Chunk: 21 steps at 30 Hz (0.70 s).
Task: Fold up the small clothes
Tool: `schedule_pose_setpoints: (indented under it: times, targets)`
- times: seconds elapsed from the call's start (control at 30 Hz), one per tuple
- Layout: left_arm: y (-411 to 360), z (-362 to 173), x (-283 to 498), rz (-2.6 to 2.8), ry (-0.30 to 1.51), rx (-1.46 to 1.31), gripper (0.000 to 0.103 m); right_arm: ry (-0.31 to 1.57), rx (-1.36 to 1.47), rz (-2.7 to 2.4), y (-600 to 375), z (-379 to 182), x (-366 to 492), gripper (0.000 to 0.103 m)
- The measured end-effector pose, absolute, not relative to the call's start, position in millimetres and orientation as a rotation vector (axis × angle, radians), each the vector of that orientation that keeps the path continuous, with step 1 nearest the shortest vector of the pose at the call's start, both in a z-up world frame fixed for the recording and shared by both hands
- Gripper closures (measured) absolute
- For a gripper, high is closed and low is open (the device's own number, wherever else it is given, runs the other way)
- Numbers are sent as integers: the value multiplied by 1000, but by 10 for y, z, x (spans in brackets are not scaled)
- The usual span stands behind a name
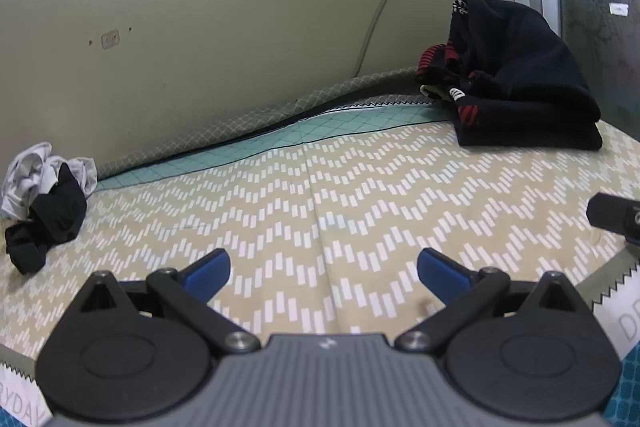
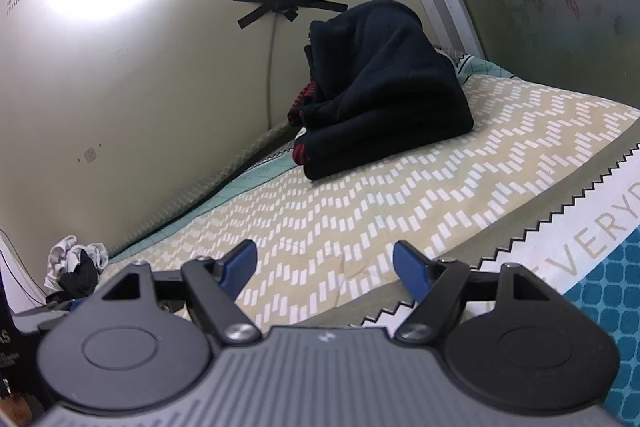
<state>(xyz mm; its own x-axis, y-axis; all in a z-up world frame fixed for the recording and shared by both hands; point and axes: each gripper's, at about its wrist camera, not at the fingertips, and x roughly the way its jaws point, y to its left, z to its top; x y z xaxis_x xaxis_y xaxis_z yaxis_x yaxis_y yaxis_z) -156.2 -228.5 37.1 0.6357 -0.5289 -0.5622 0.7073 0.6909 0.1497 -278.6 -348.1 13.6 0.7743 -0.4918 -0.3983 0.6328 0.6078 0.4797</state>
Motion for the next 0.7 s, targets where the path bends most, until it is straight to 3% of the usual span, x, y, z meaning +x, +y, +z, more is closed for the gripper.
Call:
schedule_pose_setpoints:
  times: [0.7]
  targets:
    - [-2330,342,-1546,-701,539,441,0,209,690,-635,-3509,123,-2818,32]
